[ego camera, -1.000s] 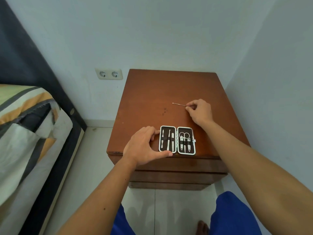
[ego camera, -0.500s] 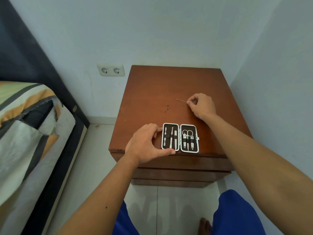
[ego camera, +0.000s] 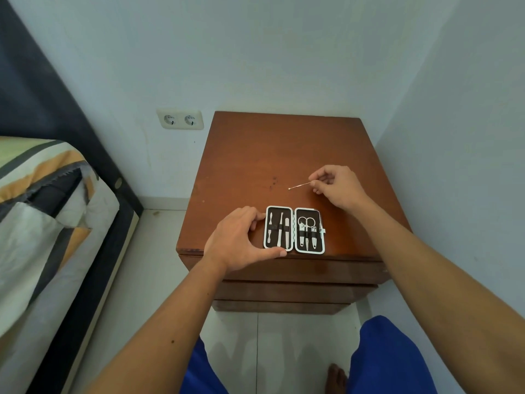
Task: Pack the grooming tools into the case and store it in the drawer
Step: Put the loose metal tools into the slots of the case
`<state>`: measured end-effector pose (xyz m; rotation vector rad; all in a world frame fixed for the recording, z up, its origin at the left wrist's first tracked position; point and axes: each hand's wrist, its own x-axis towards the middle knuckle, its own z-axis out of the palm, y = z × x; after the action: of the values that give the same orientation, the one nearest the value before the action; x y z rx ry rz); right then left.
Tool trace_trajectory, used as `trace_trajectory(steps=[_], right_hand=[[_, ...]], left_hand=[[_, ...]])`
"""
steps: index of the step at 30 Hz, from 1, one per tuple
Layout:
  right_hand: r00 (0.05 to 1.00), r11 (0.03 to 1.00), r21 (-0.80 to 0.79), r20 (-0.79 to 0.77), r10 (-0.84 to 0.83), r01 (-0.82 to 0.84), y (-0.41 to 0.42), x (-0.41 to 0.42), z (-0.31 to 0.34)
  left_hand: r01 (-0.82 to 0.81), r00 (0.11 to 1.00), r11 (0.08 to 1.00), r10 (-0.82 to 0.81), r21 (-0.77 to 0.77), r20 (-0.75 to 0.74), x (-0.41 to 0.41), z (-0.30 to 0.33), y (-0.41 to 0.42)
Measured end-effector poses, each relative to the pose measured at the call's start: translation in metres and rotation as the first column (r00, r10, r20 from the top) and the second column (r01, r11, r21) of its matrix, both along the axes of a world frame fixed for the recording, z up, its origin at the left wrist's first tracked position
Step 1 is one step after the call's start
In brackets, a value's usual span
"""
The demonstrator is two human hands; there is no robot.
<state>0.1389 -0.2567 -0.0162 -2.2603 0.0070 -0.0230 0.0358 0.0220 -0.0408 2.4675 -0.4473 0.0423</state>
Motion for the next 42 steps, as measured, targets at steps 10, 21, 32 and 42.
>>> trace_trajectory(steps=[10,21,32,42], right_hand=[[0.996,0.952,0.307,-0.079,0.029,-0.003,-0.002,-0.013,0.007],[0.97,0.945,0.281,-0.13,0.208,-0.165,0.017,-0.022,0.018],[0.935,0.957,0.042,-0.205,0.291,-0.288,0.04,-0.018,0.019],[0.895,0.882,-0.212,-0.256,0.366,-0.422,0.052,-0.009,0.029]], left_hand=[[0.0,1.0,1.0,0.0,-0.003,0.007,0.001,-0.002,0.001],[0.0,1.0,1.0,0.0,0.002,0.012,0.001,-0.002,0.001],[0.005,1.0,1.0,-0.005,0.001,0.002,0.002,-0.003,0.001],[0.004,1.0,1.0,-0.004,-0.001,0.005,0.002,-0.004,0.0]])
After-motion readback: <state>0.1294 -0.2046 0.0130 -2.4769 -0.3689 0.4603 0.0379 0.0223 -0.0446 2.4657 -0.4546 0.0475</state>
